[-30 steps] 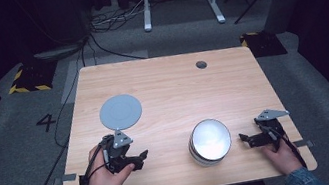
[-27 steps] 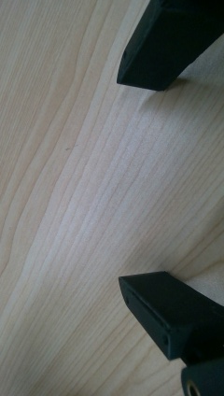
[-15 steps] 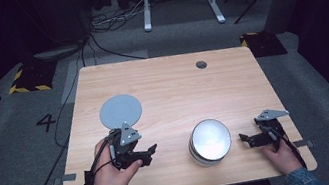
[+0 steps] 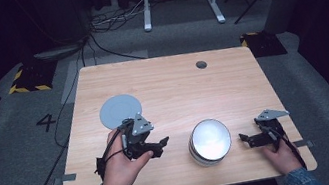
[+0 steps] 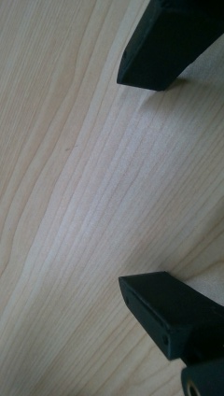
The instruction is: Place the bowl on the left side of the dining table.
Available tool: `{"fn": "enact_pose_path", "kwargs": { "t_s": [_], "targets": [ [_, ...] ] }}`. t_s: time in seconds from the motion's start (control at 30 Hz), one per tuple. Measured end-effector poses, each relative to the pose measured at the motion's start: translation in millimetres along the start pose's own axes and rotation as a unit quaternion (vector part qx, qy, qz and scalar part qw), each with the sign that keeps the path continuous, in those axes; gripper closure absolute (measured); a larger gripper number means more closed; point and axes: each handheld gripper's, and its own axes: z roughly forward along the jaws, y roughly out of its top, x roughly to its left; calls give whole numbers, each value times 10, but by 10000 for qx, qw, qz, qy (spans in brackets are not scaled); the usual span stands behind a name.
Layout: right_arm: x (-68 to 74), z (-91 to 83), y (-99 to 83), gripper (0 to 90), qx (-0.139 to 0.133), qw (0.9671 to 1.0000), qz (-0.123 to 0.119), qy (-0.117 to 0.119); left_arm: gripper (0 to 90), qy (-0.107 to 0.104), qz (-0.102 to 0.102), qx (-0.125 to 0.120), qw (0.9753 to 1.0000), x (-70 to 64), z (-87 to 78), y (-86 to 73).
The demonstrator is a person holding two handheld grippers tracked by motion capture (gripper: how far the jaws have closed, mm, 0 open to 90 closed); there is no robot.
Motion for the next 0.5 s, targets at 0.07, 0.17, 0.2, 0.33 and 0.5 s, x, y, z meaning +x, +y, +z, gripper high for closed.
{"fn": "enact_pose_path", "kwargs": {
  "t_s": [0.07, 0.17, 0.2, 0.33, 0.5],
  "targets": [
    [-1, 1, 0, 47, -4, 10000, -8, -3, 252, -112, 9, -4, 9999, -7, 31, 35],
    [-2, 1, 0, 47, 0, 10000, -7, 2, 253, -140, 79, -42, 9999, -26, 79, 88],
    [-1, 1, 0, 47, -4, 10000, -7, -3, 253, -212, 99, -50, 9997, -39, 110, 108],
    [-1, 1, -1, 47, -5, 10000, -4, -2, 253, -380, 138, -45, 9992, -90, 197, 175],
    [-1, 2, -1, 47, -8, 10000, -4, -4, 256, -522, 199, -55, 9984, -147, 309, 252]
  ]
}}
